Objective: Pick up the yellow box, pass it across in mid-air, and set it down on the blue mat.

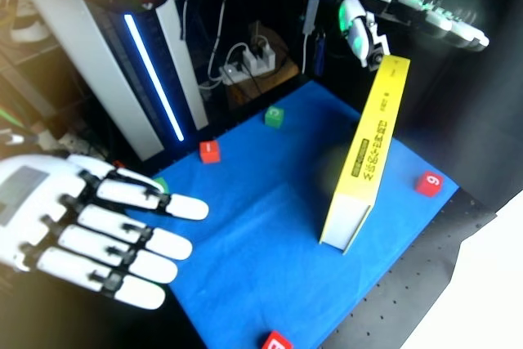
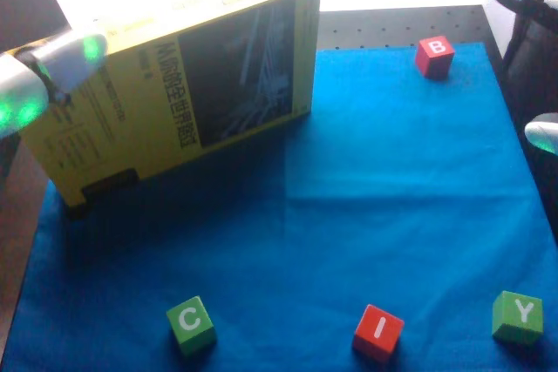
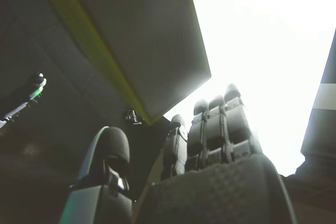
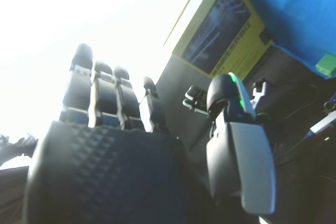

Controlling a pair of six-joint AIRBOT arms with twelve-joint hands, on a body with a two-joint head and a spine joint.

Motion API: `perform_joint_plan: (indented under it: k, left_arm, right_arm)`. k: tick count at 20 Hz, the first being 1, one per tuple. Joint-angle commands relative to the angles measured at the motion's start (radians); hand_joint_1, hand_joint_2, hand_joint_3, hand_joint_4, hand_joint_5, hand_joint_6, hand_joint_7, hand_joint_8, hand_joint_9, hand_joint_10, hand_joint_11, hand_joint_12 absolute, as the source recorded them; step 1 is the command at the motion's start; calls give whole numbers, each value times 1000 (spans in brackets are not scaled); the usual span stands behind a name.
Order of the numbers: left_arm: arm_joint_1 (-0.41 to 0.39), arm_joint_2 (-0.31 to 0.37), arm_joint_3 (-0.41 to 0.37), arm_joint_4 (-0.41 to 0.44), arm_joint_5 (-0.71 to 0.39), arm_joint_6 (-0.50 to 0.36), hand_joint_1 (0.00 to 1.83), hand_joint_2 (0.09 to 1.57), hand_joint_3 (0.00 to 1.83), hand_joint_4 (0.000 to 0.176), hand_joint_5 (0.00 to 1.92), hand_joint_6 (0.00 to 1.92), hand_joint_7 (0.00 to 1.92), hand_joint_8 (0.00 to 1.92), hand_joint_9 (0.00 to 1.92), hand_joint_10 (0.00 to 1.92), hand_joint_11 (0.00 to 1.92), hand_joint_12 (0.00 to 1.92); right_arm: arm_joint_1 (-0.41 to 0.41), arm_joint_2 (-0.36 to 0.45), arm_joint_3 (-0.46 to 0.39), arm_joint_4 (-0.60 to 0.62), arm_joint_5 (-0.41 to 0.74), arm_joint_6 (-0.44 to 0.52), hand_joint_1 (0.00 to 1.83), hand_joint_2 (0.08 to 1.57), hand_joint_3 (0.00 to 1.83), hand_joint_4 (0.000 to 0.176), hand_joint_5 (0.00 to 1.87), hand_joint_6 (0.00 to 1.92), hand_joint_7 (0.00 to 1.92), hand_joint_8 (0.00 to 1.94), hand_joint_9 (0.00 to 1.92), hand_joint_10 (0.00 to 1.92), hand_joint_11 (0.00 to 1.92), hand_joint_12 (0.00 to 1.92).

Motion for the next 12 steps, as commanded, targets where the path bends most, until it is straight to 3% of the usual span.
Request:
perform_joint_plan:
  k: [1, 2, 3, 7, 8, 10, 11, 12]
  left_arm:
    - [-1, 6, 1, 15, -114, 5, 465, 1248, 1, 83, 0, 0, 0, 0, 0, 0, 0, 137]
    - [-1, 6, 1, 9, -106, 7, 465, 1232, 0, 90, 0, 0, 0, 0, 0, 0, 0, 123]
    - [-1, 4, 4, 3, -94, 7, 474, 1213, 0, 104, 0, 0, 0, 0, 0, 0, 0, 84]
    - [-3, -19, 23, -17, -35, 6, 625, 1201, 0, 91, 0, 0, 0, 0, 0, 0, 0, 0]
    - [-3, -25, 29, -27, -17, 6, 719, 1182, 0, 57, 0, 0, 0, 0, 0, 0, 0, 0]
    - [-5, -44, 45, -53, 22, 6, 773, 1149, 0, 34, 0, 0, 0, 0, 0, 0, 3, 1]
    - [-5, -50, 50, -60, 35, 5, 757, 1142, 0, 45, 0, 0, 0, 0, 0, 0, 21, 10]
    - [-5, -57, 54, -67, 47, 5, 750, 1134, 0, 25, 0, 0, 0, 0, 0, 0, 52, 27]
  right_arm:
    - [9, -2, 4, 11, 119, -2, 253, 1301, 11, 65, 0, 0, 0, 0, 0, 0, 0, 0]
    - [9, -3, 3, 13, 119, -2, 233, 1311, 12, 53, 0, 0, 0, 0, 0, 0, 0, 0]
    - [7, -6, 3, 14, 119, -2, 251, 1319, 10, 59, 0, 0, 0, 0, 0, 0, 0, 0]
    - [2, -10, 2, 21, 119, -2, 292, 1347, 8, 43, 0, 0, 0, 0, 0, 0, 0, 0]
    - [1, -10, 1, 23, 119, -2, 258, 1333, 0, 81, 0, 0, 0, 0, 0, 0, 0, 0]
    - [0, -14, 0, 24, 119, -2, 274, 1336, 0, 78, 0, 0, 0, 0, 0, 0, 0, 0]
    - [0, -15, 0, 25, 119, -2, 290, 1331, 0, 75, 0, 0, 0, 0, 0, 0, 0, 0]
    - [-1, -15, 0, 27, 119, -2, 295, 1333, 0, 70, 0, 0, 0, 0, 0, 0, 0, 0]
